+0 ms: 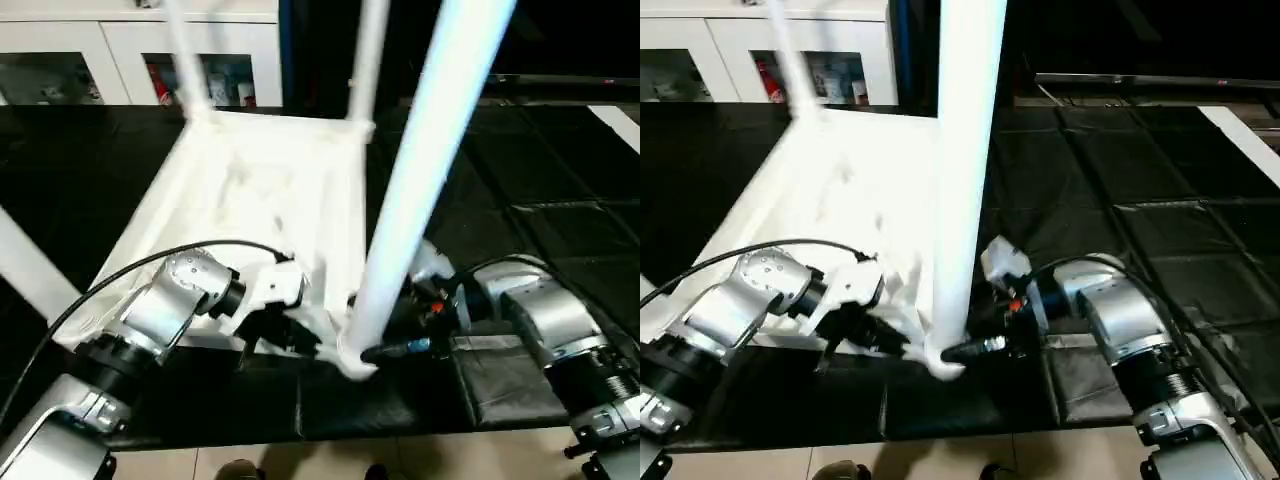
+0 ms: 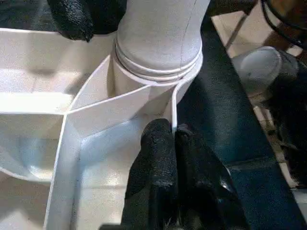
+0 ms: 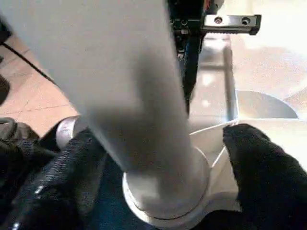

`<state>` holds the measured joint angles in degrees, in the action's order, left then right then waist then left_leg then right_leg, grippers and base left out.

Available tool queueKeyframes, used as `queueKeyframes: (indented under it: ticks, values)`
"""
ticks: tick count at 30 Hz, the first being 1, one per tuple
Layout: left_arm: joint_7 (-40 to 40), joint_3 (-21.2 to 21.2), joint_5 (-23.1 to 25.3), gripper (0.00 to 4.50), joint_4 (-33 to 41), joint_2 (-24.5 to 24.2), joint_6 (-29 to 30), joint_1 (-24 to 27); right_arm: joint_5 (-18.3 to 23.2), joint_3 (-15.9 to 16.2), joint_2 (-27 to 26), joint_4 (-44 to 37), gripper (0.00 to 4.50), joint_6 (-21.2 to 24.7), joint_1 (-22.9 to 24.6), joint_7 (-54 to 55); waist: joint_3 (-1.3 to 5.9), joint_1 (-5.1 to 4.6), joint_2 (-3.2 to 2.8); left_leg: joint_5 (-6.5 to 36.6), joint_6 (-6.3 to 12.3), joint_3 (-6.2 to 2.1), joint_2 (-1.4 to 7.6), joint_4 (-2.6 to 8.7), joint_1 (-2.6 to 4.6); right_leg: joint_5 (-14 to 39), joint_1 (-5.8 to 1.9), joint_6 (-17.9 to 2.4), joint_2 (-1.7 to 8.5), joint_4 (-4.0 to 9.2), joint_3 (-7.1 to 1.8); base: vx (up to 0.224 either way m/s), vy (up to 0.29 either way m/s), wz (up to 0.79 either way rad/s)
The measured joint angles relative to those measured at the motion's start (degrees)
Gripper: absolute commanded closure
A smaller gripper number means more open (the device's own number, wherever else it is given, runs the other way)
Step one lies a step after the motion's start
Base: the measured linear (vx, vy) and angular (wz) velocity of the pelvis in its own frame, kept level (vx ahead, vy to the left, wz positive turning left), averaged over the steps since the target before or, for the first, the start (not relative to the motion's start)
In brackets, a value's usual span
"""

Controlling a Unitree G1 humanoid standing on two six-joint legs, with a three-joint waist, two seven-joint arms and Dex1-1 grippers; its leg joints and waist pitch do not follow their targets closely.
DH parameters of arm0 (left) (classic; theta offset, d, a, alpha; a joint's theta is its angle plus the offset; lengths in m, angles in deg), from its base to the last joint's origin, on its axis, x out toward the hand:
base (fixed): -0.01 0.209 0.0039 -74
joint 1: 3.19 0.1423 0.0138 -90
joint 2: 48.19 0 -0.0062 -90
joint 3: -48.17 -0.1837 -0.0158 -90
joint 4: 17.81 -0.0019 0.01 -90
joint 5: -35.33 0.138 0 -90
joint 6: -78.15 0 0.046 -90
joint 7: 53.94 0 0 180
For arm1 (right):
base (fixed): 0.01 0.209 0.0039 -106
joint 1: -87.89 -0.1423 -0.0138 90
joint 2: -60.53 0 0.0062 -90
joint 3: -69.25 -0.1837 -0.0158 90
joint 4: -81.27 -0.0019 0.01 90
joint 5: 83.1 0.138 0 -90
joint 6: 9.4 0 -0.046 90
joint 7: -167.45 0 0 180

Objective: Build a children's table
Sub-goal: Rotate leg to tighten

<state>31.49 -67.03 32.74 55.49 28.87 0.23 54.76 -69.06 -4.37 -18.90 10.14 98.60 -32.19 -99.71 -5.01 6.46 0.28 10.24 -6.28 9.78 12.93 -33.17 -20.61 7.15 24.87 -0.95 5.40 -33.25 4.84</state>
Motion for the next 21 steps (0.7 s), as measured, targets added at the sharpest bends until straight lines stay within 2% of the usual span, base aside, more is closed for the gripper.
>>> queueKeyframes:
  ticks: [3, 5, 9, 13, 21]
  values:
    - [0.51, -0.3, 0.0, 4.5, 0.32, -0.06, -0.28, 0.0, 0.19, 0.61, 0.03, -0.01, 0.77, 0.3, 0.0, -1.68, 0.01, -0.04, 0.01, 0.0, 0.01, 0.0, -0.01, -0.04, -0.03, 0.0, 0.0, 0.0, -0.01, 0.0, -0.05, 0.0, 0.0, 0.0]
    - [0.52, -0.54, 0.0, 4.5, 0.47, -0.24, -0.73, 0.01, 0.29, 0.88, 0.13, -0.01, 1.07, 0.4, 0.0, -2.03, 0.01, -0.05, 0.02, -0.01, 0.01, 0.0, 0.0, -0.05, -0.03, 0.0, 0.0, 0.0, -0.01, 0.0, -0.05, 0.0, 0.0, 0.0]
    - [0.52, -0.6, -0.01, 4.5, 0.62, -0.4, -0.83, 0.02, 1.23, 1.08, 0.19, -0.01, 1.26, 0.52, 0.0, -2.87, 0.01, -0.09, 0.03, -0.01, 0.01, 0.0, 0.0, -0.06, -0.05, 0.01, 0.01, 0.01, -0.02, -0.01, -0.05, 0.0, 0.0, 0.0]
    - [0.53, -0.6, -0.03, 4.5, 0.65, -0.51, -0.88, 0.05, 2.38, 0.95, -0.04, -0.01, 1.74, 1.82, 0.0, -3.63, 0.02, -0.11, 0.03, -0.01, 0.01, -0.01, 0.01, -0.06, -0.04, 0.01, 0.01, 0.02, -0.04, -0.02, -0.05, 0.0, 0.0, 0.0]
    - [0.46, -0.32, -0.41, 4.5, 0.74, -0.37, 0.18, 0.16, 3.35, 0.64, 0.17, -0.97, 2.24, 3.16, 0.43, -3.6, 0.02, -0.11, 0.04, -0.01, 0.01, -0.01, 0.01, -0.07, -0.03, 0.02, 0.01, 0.03, -0.04, -0.05, -0.07, 0.0, 0.0, 0.0]
